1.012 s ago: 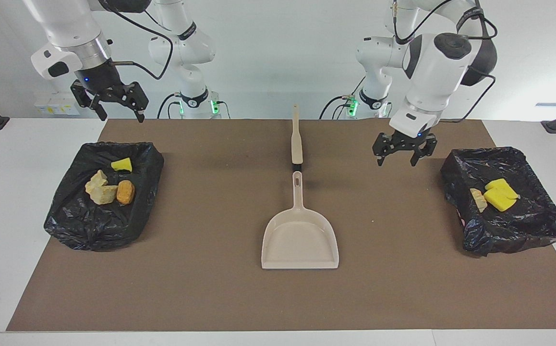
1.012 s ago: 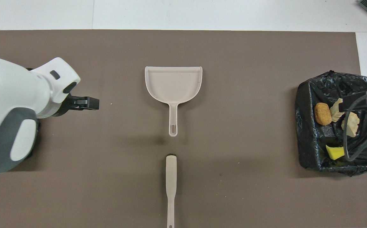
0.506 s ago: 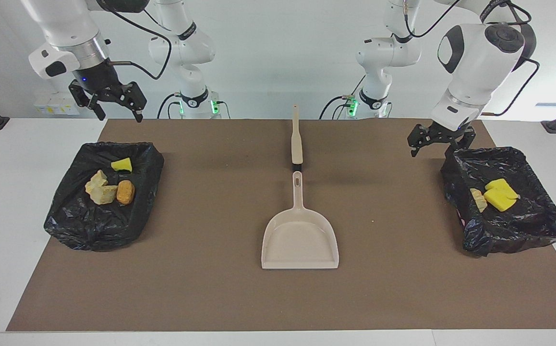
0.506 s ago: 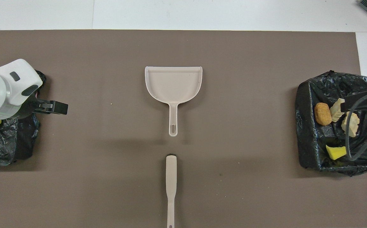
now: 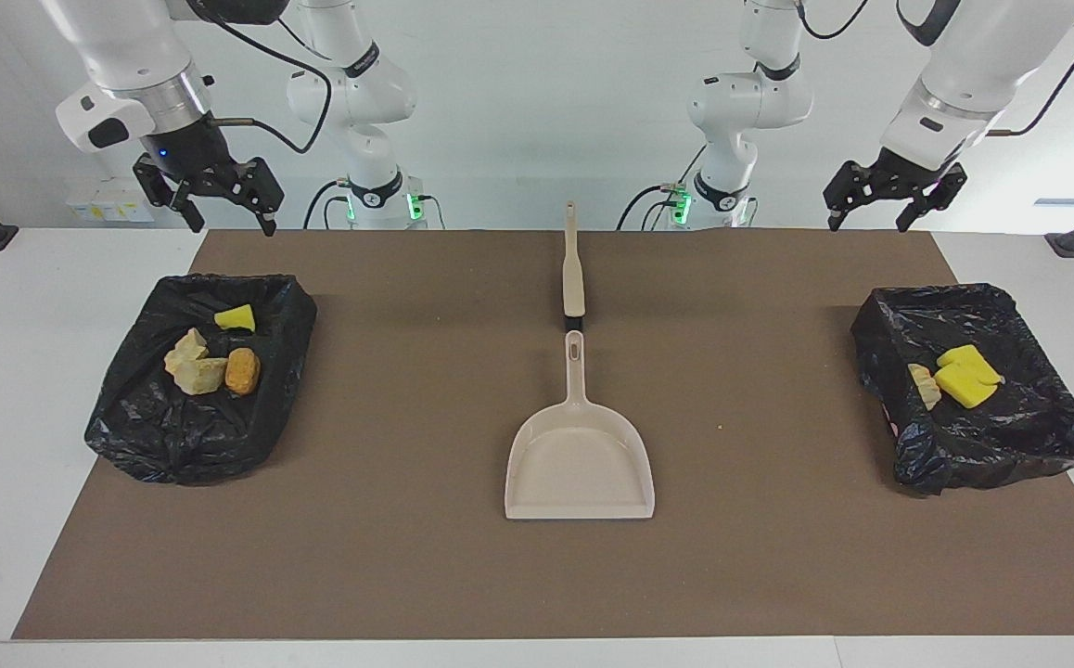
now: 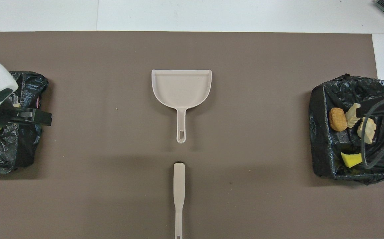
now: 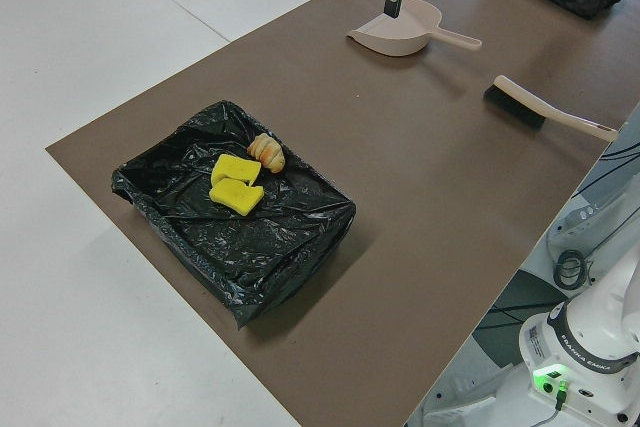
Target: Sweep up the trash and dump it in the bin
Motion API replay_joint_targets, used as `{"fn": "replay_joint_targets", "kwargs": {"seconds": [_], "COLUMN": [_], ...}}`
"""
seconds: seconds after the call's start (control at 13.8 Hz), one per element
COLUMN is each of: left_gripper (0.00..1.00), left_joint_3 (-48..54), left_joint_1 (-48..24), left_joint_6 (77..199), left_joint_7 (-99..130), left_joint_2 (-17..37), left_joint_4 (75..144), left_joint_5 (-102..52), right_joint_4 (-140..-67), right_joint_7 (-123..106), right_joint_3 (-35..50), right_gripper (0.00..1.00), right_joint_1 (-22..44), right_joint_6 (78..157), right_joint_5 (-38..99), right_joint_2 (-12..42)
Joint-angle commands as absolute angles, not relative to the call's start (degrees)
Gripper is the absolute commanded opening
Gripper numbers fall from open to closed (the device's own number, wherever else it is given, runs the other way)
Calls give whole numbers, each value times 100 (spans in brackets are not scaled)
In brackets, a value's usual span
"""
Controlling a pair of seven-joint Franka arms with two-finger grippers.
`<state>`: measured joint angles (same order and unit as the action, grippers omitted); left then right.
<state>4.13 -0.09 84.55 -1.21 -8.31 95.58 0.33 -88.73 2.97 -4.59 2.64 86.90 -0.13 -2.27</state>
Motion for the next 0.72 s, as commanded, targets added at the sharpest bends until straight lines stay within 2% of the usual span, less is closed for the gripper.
{"fn": "replay_joint_targets", "kwargs": {"seconds": [0.0, 0.43, 0.65], "left_gripper": [100, 100, 100], "left_joint_3": [431, 431, 422], "left_joint_1": [53, 61, 70], "left_joint_6": [8376, 8991, 8886], "left_joint_7": [-202, 0, -88], "left_joint_2": [-949, -993, -1011], "left_joint_4": [9607, 9607, 9624], "left_joint_5": [-35, -413, -404], "right_joint_4": [-9035, -9044, -9035], "right_joint_7": [404, 413, 413], "right_joint_3": [-448, -448, -448], "right_gripper": [100, 100, 100], "right_joint_1": [246, 246, 246], "right_joint_6": [8807, 8807, 8807], "right_joint_5": [79, 79, 79], "right_joint_2": [-343, -351, -343]}}
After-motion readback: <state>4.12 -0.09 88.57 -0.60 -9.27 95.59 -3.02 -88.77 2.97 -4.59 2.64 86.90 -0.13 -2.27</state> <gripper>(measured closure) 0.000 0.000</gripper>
